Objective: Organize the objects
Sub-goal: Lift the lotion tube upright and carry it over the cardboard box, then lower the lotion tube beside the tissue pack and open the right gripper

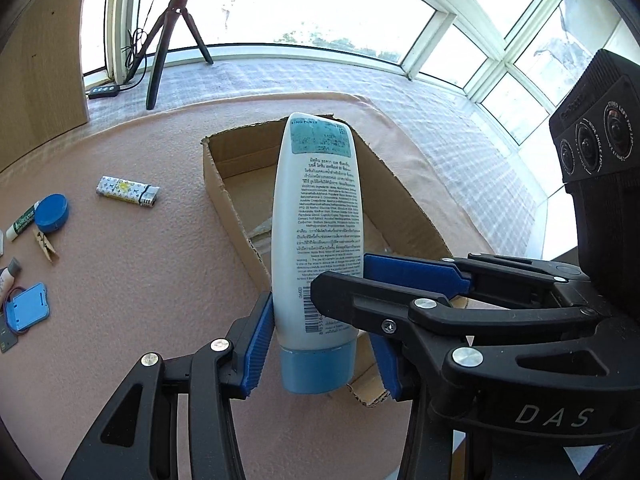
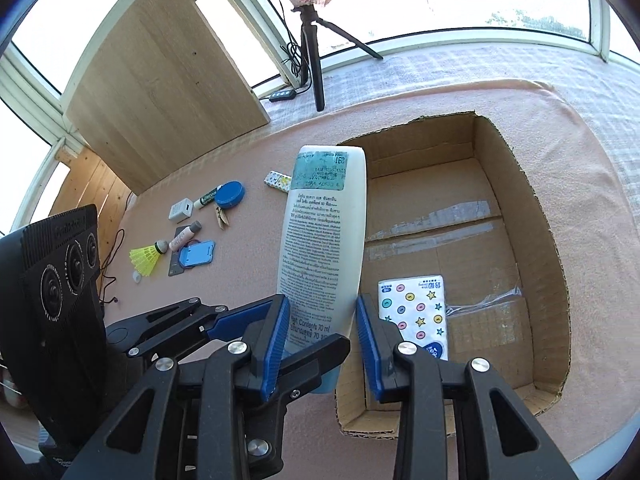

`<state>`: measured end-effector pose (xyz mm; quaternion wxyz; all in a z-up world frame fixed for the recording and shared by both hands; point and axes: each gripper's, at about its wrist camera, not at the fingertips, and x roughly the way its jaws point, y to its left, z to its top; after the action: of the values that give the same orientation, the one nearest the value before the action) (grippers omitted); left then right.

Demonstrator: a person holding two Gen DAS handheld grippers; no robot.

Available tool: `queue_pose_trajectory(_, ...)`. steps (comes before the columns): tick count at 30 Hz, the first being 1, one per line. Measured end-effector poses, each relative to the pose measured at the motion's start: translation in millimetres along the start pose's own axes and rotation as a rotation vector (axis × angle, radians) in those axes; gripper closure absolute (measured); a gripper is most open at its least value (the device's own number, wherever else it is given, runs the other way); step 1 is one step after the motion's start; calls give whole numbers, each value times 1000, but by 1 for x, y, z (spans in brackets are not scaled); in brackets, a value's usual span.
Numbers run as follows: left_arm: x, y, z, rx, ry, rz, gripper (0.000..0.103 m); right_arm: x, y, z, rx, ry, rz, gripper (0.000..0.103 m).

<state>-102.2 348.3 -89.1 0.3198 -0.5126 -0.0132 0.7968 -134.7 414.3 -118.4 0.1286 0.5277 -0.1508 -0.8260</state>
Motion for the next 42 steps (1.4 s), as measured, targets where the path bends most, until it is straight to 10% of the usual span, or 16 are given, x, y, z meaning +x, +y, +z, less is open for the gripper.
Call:
queue_pose_trajectory(19, 63, -63, 30, 57, 37, -44, 54, -28, -77, 6, 46, -20, -81, 71)
queue_pose_trajectory(23, 66, -68, 30, 85, 63, 2, 27, -33, -82, 6, 62, -57, -115, 50)
queue_pose_trajectory(42, 19, -13, 12, 28, 16, 53, 27, -36, -49, 0, 45, -97, -109, 44)
